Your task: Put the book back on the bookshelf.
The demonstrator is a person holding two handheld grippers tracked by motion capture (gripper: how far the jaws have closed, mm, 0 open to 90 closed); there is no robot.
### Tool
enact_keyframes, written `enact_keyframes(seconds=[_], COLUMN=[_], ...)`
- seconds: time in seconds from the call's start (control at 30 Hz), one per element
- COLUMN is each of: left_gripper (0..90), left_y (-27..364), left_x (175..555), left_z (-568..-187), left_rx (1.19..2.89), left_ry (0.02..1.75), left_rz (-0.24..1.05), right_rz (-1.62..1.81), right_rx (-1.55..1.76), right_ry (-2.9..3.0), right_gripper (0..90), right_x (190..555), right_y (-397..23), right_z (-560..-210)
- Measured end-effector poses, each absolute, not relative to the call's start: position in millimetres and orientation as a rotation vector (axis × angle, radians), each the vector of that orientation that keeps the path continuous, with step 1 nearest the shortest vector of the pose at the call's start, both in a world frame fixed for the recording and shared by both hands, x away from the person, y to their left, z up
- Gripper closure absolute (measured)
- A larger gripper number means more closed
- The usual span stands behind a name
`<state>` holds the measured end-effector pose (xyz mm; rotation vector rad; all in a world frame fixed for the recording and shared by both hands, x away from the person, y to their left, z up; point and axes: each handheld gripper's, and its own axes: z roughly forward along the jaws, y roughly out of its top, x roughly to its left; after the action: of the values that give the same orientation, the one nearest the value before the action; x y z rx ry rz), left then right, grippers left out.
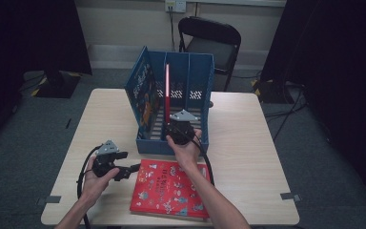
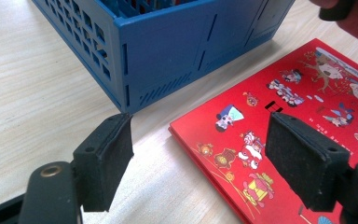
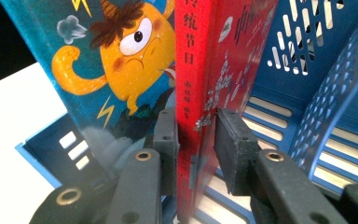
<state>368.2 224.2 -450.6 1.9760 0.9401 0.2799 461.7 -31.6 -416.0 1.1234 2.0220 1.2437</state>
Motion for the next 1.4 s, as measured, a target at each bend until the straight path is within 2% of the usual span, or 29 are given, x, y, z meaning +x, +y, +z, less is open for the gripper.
enact_keyframes(seconds=[0.83,1.4], left_gripper=[23.0,23.0], left_y=[224,223], left_x=[368,368], left_z=[-451,-451], left_rx=[1.978,1.982], left_ry=[0.945,0.942], left_rz=[0.273,0.274], right_rz=[1.214,1.215], right_rx=[1.147,1.135], right_ry=[2.032,2.041], right_gripper=[69.9,68.3], right_x=[487,492], right_y=[-20,-20], right_z=[-415,-416])
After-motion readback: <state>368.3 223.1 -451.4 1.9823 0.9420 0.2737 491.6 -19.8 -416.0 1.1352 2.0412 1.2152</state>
